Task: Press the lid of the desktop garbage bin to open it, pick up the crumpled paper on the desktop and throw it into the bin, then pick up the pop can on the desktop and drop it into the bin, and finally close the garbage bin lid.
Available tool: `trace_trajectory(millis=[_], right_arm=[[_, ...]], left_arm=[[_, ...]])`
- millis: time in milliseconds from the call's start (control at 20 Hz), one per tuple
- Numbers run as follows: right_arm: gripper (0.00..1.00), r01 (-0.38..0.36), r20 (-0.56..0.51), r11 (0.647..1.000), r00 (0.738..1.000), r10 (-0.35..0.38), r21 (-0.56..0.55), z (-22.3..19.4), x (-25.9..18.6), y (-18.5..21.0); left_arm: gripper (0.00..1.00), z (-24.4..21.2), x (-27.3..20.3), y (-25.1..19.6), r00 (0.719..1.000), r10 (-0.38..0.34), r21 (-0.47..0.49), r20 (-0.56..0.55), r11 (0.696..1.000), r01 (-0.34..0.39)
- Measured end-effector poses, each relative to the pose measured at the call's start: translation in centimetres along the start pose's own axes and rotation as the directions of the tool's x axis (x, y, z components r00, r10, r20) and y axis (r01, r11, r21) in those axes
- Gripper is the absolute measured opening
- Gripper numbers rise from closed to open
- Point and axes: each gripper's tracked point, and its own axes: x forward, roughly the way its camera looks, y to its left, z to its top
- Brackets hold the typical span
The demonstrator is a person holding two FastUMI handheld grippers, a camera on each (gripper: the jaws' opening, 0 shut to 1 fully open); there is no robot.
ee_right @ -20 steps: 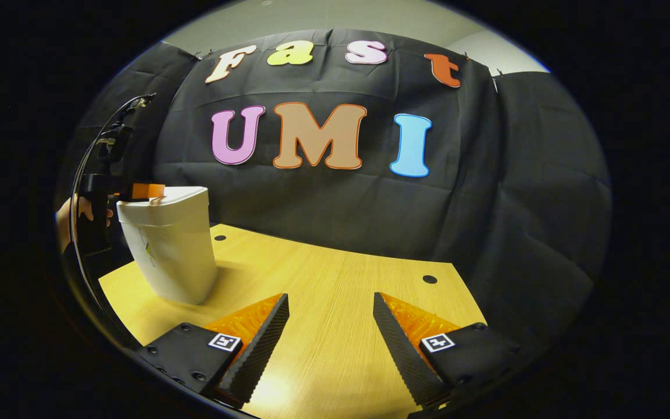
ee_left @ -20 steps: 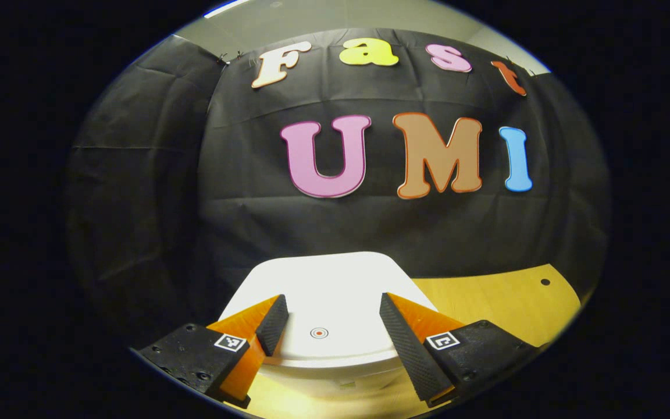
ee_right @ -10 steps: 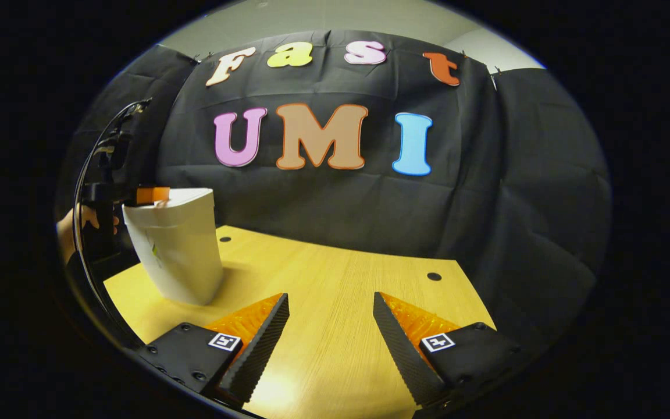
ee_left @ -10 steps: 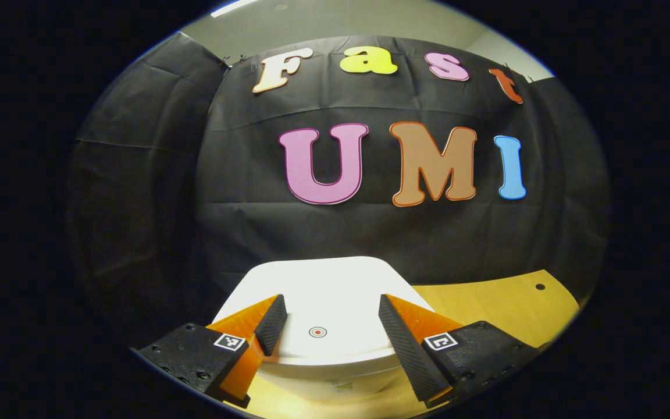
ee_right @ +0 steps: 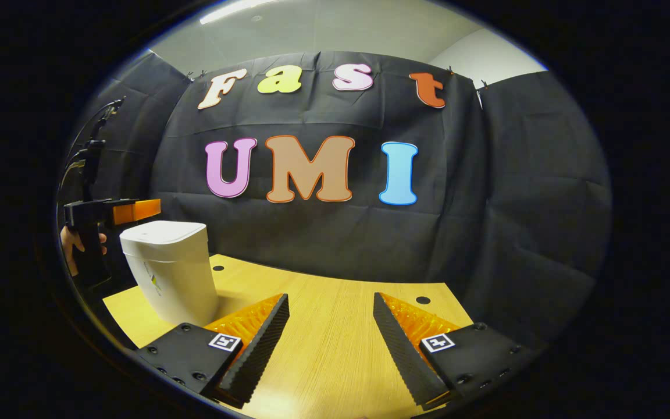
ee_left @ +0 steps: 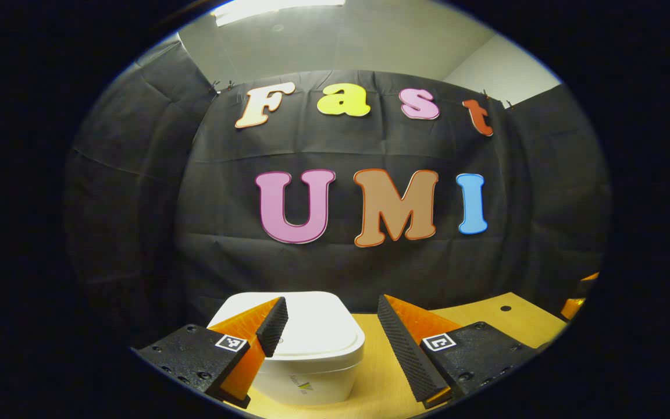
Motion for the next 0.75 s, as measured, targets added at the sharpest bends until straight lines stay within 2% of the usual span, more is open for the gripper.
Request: trace_trajectory(millis=[150, 350, 400, 500, 700, 750], right_arm=[[0.96, 0.029, 0.022, 0.999, 0.999, -0.029, 0.014, 0.8, -0.6, -0.6], [0.96, 0.060, 0.075, 0.997, 0.995, -0.063, 0.049, 2.3, -1.7, -1.1], [1.00, 0.064, 0.087, 0.996, 0.994, -0.068, 0.055, 2.6, -2.0, -1.1], [0.96, 0.068, 0.099, 0.996, 0.992, -0.074, 0.063, 2.8, -2.2, -1.2], [0.96, 0.081, 0.087, 0.994, 0.992, -0.088, 0.071, 2.2, -2.4, -1.3], [1.00, 0.086, 0.087, 0.994, 0.992, -0.092, 0.074, 2.2, -2.5, -1.3]], left_arm=[[0.93, 0.6, -1.8, -2.5, 0.998, -0.042, -0.002, 0.042, 0.999, 0.042], [0.93, -0.6, -4.2, -6.5, 0.990, -0.132, -0.033, 0.040, 0.990, 0.134], [0.93, -1.0, -4.6, -7.3, 0.987, -0.153, -0.040, 0.038, 0.987, 0.155], [0.93, -2.2, -5.6, -8.9, 0.980, -0.200, -0.069, 0.019, 0.977, 0.200], [0.93, -3.4, -6.4, -10.6, 0.971, -0.238, -0.110, -0.008, 0.966, 0.236], [0.93, -3.6, -6.4, -10.9, 0.970, -0.242, -0.122, -0.011, 0.963, 0.239]])
